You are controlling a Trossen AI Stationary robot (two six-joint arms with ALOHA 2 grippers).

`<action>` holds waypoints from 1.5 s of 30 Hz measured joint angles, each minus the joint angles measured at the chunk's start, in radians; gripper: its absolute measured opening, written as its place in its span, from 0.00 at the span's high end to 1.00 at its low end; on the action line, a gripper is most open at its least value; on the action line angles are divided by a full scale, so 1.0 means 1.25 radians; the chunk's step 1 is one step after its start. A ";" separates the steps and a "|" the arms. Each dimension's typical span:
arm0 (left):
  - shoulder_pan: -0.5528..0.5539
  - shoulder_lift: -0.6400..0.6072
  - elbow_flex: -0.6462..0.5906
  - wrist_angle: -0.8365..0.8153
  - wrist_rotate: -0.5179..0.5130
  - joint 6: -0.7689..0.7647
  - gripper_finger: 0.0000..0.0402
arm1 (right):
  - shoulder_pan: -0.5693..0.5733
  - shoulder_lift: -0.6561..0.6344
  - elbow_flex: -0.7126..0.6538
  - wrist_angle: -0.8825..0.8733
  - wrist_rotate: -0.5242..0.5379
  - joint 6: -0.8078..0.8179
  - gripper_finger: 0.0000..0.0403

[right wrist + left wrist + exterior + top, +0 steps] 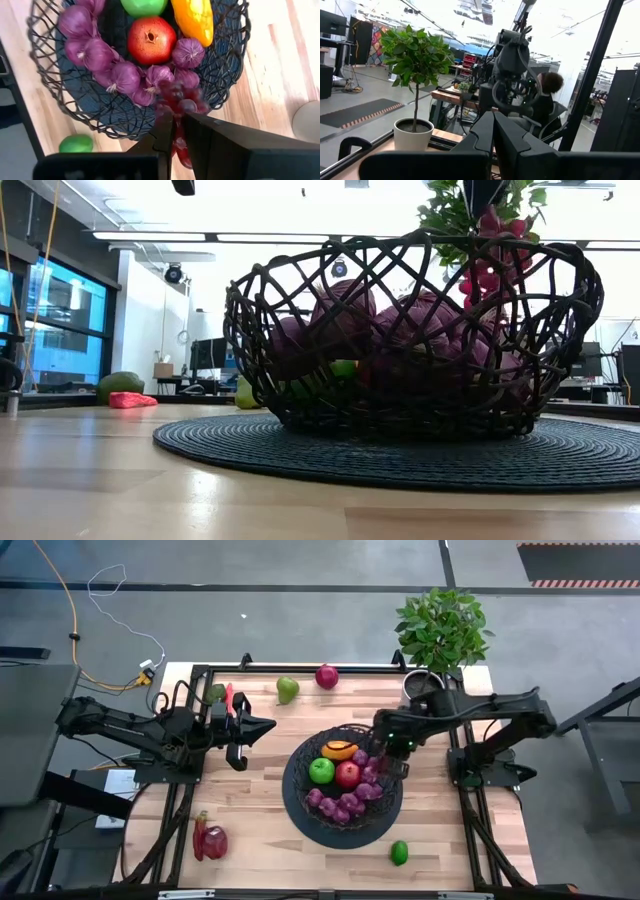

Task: Build produce basket
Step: Put the red grapes into the basket

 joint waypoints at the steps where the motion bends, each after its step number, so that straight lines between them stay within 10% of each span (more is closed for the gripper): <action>1: 0.000 0.000 0.000 0.000 0.000 0.000 1.00 | 0.000 0.010 0.000 -0.001 0.000 -0.005 0.94; 45: 0.000 0.000 0.000 0.001 0.001 0.015 1.00 | -0.132 0.251 -0.002 0.213 0.062 -0.151 0.94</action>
